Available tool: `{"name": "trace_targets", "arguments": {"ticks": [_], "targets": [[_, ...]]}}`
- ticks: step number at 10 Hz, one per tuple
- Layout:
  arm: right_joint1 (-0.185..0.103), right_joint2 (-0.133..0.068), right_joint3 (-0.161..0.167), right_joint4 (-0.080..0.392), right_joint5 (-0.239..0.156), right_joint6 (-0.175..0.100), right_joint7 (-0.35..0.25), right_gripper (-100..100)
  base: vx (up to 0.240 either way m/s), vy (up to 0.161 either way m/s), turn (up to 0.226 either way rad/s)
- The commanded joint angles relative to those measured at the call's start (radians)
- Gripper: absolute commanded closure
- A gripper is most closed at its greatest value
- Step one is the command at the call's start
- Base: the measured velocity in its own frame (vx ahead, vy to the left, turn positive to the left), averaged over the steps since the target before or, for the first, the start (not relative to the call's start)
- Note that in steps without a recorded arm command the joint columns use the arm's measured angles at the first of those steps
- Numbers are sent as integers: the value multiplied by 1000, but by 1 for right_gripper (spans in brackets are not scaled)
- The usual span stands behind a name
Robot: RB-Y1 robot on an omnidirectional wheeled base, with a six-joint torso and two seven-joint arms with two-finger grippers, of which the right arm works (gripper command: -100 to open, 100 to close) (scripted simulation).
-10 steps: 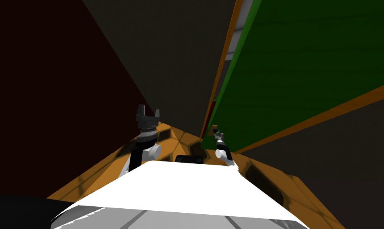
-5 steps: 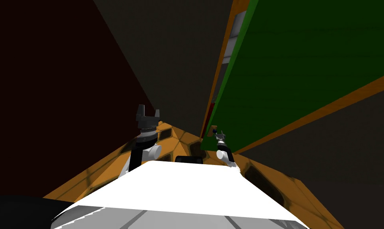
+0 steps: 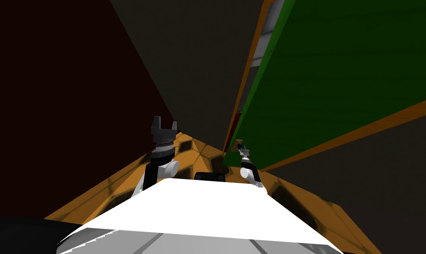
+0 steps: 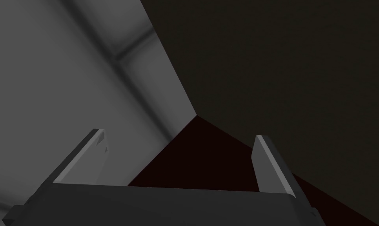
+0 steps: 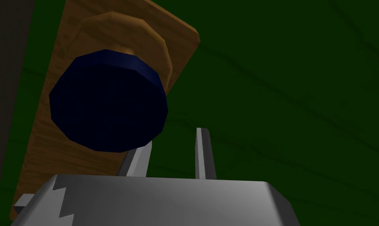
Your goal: Pull the door open
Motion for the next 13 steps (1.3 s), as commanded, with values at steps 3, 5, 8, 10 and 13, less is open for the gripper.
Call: {"name": "trace_targets", "arguments": {"ticks": [3, 5, 8, 10, 13], "targets": [[15, -2, 43, -51, -72, -3, -83, -100, -77, -32, 81], [32, -11, 60, -77, -129, -8, -140, -100, -90, -36, 135], [47, -19, 75, -100, -181, -13, -191, -100, -73, -26, 79], [60, -26, 88, -120, -225, -17, -234, -100, -96, -35, 96], [74, -33, 101, -141, -271, -21, -280, -100, -82, -35, 69]]}}
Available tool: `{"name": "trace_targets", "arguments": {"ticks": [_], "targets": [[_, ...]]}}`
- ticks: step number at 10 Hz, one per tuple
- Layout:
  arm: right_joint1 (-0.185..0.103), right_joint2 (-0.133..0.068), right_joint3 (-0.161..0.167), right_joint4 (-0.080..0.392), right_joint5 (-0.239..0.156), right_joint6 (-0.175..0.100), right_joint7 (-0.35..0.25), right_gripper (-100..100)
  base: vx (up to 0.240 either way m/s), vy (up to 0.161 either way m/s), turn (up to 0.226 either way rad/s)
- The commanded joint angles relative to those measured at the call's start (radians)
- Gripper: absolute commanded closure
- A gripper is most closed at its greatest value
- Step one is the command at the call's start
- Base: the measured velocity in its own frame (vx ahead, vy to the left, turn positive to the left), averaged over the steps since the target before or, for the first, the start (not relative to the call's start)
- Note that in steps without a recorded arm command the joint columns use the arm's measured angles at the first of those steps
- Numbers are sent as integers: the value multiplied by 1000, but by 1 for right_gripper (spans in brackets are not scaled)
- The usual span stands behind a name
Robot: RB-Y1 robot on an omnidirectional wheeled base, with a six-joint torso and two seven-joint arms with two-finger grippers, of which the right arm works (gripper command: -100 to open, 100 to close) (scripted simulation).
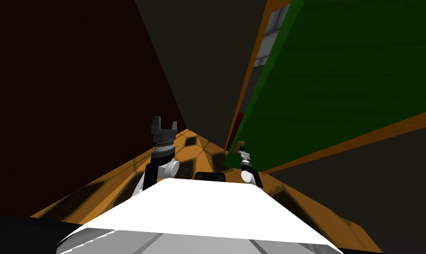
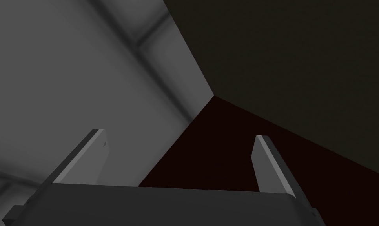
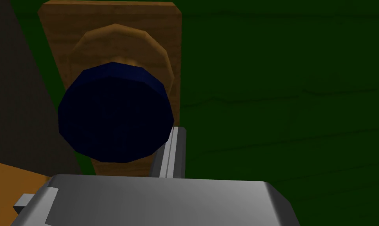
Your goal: Pull the door open
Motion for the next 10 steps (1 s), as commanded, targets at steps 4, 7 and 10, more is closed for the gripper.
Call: {"name": "trace_targets", "arguments": {"ticks": [4, 7, 10], "targets": [[36, -33, -17, -42, -57, 32, 4, -100, 12, 2, -62], [55, -59, -27, -72, -92, 54, 9, -100, 47, 50, -31], [72, -83, -37, -100, -124, 75, 15, -100, 43, 33, -27]]}}
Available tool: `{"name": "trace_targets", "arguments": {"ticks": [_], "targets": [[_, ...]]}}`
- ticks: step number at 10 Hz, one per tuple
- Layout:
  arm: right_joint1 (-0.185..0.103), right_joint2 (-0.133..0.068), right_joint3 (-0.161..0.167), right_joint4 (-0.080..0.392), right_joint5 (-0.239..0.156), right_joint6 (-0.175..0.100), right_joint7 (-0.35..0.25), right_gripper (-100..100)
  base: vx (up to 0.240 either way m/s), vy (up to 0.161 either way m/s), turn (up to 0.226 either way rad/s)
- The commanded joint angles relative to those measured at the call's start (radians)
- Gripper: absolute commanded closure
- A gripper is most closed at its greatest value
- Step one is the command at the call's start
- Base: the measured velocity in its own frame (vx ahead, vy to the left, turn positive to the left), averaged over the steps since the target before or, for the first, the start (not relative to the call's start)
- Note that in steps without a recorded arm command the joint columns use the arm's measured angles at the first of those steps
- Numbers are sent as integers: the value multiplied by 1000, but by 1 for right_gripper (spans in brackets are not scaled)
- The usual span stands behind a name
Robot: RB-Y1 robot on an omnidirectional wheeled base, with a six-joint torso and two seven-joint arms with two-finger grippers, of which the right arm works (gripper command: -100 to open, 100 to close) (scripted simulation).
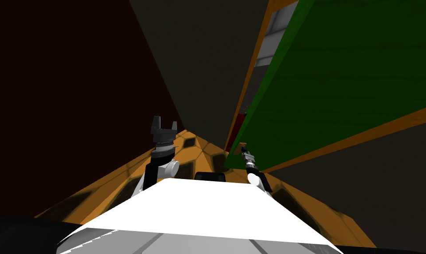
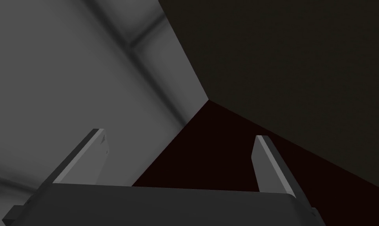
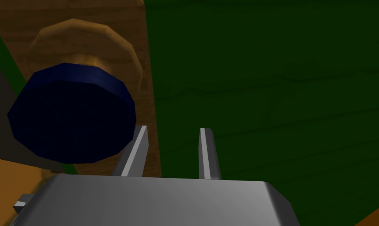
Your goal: Pull the door open
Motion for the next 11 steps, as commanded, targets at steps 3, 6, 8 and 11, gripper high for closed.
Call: {"name": "trace_targets", "arguments": {"ticks": [3, 6, 8, 11], "targets": [[6, -17, 3, -42, -13, 8, -7, -100, 18, 15, -12], [19, -15, -2, -22, -18, 9, 0, 100, 15, -11, -13], [19, -15, -2, -22, -18, 9, 0, 100, -7, 8, -4], [19, -15, -2, -22, -18, 9, 0, 100, -2, 0, -2]]}}
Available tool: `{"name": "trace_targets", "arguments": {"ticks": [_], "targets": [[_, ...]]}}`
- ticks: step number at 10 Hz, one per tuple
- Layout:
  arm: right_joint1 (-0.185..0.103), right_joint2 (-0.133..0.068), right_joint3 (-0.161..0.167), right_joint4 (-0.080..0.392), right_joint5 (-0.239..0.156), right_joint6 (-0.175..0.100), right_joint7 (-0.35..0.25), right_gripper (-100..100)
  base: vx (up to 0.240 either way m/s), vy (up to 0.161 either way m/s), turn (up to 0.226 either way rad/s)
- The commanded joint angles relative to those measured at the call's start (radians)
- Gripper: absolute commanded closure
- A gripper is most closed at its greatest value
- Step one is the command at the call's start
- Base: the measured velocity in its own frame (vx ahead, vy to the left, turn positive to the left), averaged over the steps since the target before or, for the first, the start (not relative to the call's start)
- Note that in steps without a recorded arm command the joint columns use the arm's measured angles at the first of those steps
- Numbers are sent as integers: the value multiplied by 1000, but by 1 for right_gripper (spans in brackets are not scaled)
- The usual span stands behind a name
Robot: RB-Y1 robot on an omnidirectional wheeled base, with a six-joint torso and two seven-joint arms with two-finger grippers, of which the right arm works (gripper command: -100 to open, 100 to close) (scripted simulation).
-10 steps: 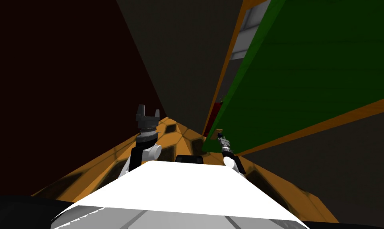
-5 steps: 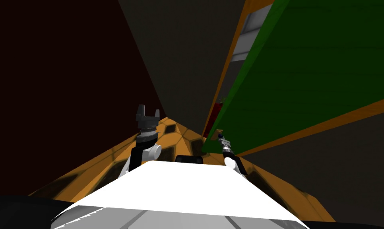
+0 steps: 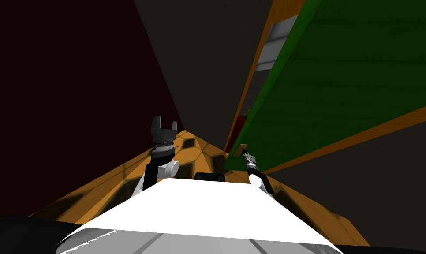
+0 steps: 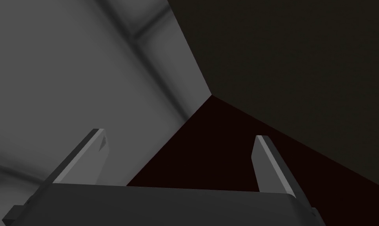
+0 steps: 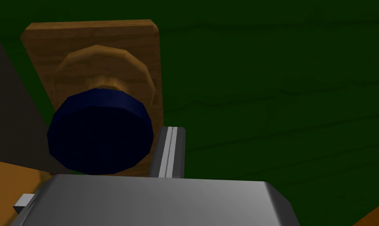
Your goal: Pull the door open
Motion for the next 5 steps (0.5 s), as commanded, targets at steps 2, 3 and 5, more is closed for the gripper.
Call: {"name": "trace_targets", "arguments": {"ticks": [2, 3, 5], "targets": [[-25, 11, 21, 15, 34, -13, -19, -100, -149, -70, 145], [-30, 13, 24, 18, 40, -15, -23, -100, -178, -103, 89], [-46, 19, 37, 27, 61, -23, -35, -100, -196, -57, 92]]}}
